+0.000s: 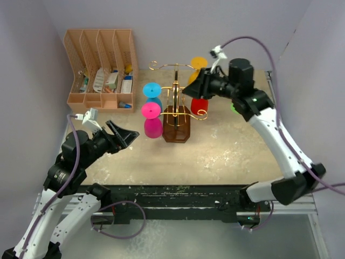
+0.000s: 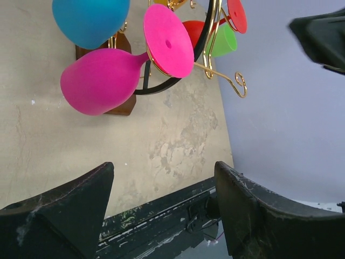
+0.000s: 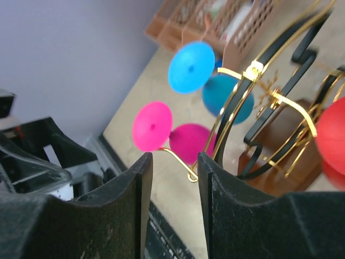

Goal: Take the wine glass off the wine glass rack

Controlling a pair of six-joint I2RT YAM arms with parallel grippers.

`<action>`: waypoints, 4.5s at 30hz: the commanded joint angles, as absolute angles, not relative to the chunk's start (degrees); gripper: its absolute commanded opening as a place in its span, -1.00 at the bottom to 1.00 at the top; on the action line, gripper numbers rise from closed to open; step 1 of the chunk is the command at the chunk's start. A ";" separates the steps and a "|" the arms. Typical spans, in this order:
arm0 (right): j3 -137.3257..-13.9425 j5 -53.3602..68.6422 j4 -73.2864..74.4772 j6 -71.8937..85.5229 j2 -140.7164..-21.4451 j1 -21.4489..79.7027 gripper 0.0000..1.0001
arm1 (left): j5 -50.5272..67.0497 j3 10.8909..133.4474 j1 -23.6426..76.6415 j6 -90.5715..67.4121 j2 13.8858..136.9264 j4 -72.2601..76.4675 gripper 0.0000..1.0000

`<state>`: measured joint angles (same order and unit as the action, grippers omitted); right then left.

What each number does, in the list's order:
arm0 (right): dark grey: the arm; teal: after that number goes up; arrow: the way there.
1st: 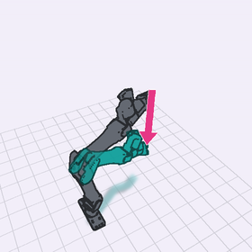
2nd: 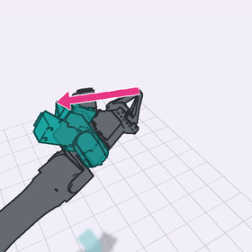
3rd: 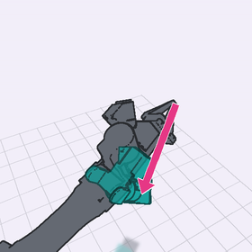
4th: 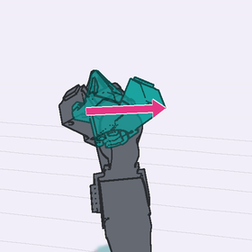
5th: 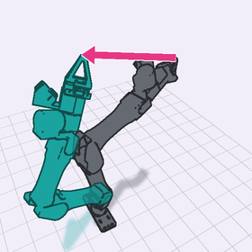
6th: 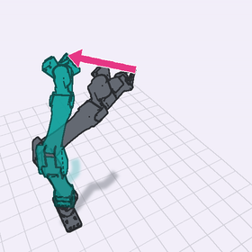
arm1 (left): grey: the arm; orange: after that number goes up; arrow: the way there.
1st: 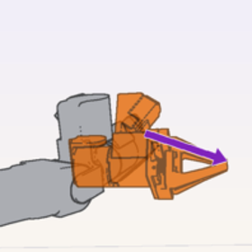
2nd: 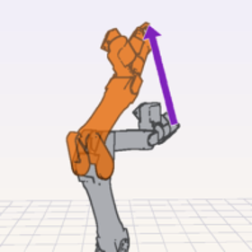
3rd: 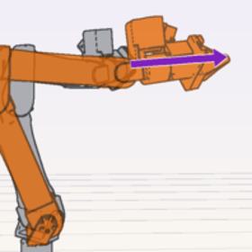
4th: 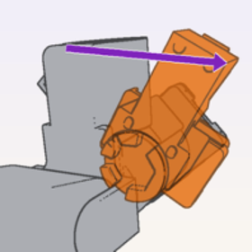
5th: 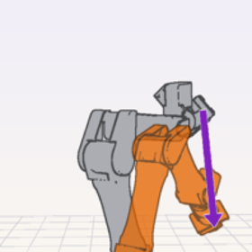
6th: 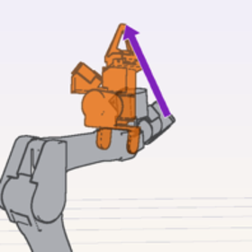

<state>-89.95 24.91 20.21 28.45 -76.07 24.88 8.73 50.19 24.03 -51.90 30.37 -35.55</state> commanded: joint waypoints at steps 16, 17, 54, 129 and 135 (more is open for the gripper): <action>-89.13 35.39 14.63 32.39 -88.65 35.29 -0.16 | 5.36 50.89 23.93 -52.89 27.61 -37.72 0.56; -89.43 34.83 14.81 32.26 -89.13 35.54 -0.16 | 5.36 50.96 23.91 -52.86 27.49 -37.73 0.56; -87.30 38.79 2.83 40.75 -92.99 37.00 -1.00 | 5.58 49.83 23.93 -53.94 26.32 -38.62 0.56; -75.47 47.11 -9.80 54.86 -89.08 34.82 -1.00 | 8.52 51.26 23.92 -55.85 31.77 -32.91 0.56; -73.17 42.36 -9.27 55.75 -84.83 34.11 -1.00 | 8.70 51.05 23.91 -55.92 32.08 -32.59 0.56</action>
<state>-73.54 43.99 -8.86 56.47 -89.45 34.52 7.77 50.02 24.03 -55.42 31.68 -35.97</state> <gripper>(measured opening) 0.008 0.781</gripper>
